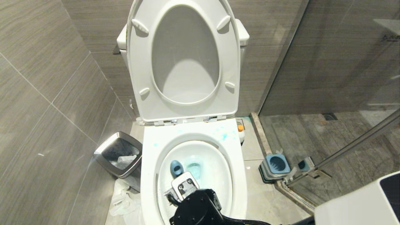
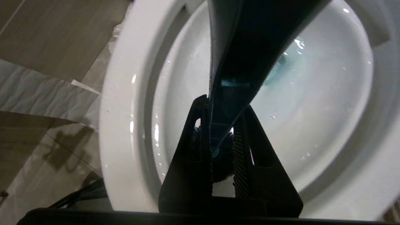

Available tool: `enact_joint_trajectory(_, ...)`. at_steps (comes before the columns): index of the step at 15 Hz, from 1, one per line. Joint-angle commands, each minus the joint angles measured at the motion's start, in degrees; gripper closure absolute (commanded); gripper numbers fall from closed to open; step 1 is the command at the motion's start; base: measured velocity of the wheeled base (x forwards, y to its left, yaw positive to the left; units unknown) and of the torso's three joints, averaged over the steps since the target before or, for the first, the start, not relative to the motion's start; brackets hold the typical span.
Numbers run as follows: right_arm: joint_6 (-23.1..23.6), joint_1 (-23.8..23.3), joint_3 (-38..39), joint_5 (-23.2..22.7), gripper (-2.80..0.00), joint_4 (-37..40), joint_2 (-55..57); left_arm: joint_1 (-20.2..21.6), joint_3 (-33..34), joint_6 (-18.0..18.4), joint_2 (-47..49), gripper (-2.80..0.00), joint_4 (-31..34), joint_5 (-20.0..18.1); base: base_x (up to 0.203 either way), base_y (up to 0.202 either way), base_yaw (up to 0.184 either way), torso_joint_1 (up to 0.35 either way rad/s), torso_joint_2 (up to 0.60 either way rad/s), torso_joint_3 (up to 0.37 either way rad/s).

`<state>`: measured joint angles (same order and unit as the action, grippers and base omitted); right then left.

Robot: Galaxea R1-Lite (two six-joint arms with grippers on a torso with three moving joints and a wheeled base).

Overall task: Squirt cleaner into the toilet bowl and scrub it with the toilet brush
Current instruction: Scrub the toilet bowl

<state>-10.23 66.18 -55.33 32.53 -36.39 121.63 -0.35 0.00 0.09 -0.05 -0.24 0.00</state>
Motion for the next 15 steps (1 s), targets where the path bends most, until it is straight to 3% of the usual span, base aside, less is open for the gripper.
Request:
enact_joint_trajectory(1,-0.11,-0.94,7.48,0.70,0.00,-3.71,-4.78,0.00,0.00,0.00,0.05,0.00,-0.02,0.00,0.000,0.000,0.000,0.000,0.00,0.000)
enact_joint_trajectory(8,1.46,-12.54,8.92,0.49,0.00,-5.92,-7.64,0.00,0.00,0.00,0.05,0.00,-0.02,0.00,0.000,0.000,0.000,0.000,0.00,0.000)
enact_joint_trajectory(15,4.84,-18.35,-4.59,-0.53,0.00,-5.85,0.84,0.00,0.00,0.00,0.05,0.00,-0.02,0.00,0.000,0.000,0.000,0.000,0.00,0.000)
